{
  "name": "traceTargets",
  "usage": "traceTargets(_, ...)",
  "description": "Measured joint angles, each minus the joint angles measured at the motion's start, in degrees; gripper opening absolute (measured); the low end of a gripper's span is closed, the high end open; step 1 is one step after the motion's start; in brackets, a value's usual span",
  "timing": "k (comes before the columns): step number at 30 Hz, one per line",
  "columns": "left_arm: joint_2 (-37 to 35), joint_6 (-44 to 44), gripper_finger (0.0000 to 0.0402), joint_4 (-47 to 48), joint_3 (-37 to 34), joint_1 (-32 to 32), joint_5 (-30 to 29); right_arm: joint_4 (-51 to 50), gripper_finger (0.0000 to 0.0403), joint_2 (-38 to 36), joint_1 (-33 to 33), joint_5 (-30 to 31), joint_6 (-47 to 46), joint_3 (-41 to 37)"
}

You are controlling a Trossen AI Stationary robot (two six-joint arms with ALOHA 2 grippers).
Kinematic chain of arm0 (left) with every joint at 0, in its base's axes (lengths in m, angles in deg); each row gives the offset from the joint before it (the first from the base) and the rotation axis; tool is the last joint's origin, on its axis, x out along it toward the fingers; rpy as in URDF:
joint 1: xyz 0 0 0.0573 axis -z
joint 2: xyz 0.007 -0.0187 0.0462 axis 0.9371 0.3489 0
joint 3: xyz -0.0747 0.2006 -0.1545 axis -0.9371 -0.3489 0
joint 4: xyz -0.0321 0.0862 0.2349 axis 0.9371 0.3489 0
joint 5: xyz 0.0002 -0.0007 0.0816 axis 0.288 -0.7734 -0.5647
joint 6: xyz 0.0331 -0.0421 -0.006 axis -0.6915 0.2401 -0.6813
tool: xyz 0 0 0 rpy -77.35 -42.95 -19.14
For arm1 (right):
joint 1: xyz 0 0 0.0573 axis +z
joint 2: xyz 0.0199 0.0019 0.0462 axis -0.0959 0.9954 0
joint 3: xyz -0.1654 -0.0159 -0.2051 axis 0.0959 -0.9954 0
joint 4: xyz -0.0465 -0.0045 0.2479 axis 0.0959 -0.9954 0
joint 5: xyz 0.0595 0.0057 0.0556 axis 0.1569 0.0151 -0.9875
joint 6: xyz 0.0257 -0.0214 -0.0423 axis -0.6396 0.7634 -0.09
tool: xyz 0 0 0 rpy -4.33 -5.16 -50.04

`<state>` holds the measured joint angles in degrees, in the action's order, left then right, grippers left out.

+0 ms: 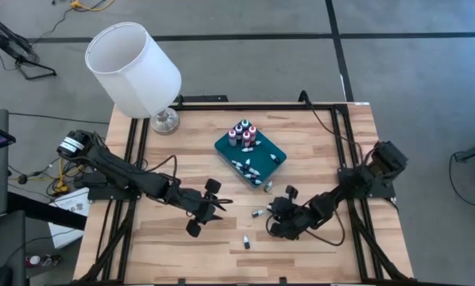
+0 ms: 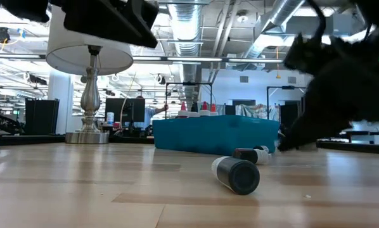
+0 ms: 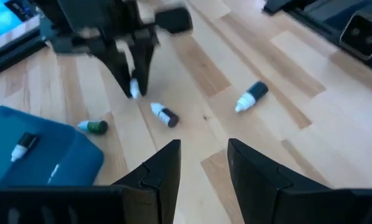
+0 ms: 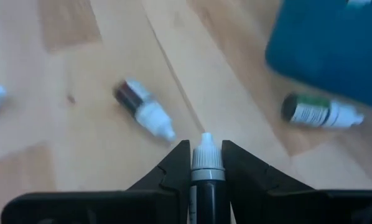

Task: Pick & Place food coloring
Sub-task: Put the small white food coloring bottle into the blue bin

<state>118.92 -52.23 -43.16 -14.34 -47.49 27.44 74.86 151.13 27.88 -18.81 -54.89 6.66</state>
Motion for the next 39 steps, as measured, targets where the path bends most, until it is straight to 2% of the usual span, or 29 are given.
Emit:
traceTargets(7, 0.0, 1.5, 0.0128, 0.0, -0.8, 0.0, -5.1, -0.1, 0.0076, -6.2, 0.0, 2.0, 7.9, 0.0)
traceTargets(12, 0.0, 3.1, 0.0128, -0.2, -0.8, 0.0, -5.8, 0.0, 0.0076, -10.8, -1.6, 4.6, 16.6, 0.1)
traceTargets(17, 0.2, 4.8, 0.0128, -1.6, -0.8, 0.0, -6.9, 0.0, 0.0076, -15.8, -6.1, 6.0, 24.7, 0.1)
traceTargets(23, 0.2, 7.7, 0.0128, -2.5, -0.8, 0.0, -7.4, 0.0, 0.0076, -19.8, -15.2, 5.5, 30.3, 0.1)
traceTargets(30, 0.2, 12.1, 0.0128, -2.5, -0.8, 0.0, -7.5, -0.2, 0.0076, -18.8, -27.2, -1.3, 33.9, 0.1)
traceTargets(39, 2.7, 16.0, 0.0128, -3.3, -0.8, 0.0, -10.3, 6.2, 0.0076, -13.5, -36.8, -11.2, 44.6, -0.7)
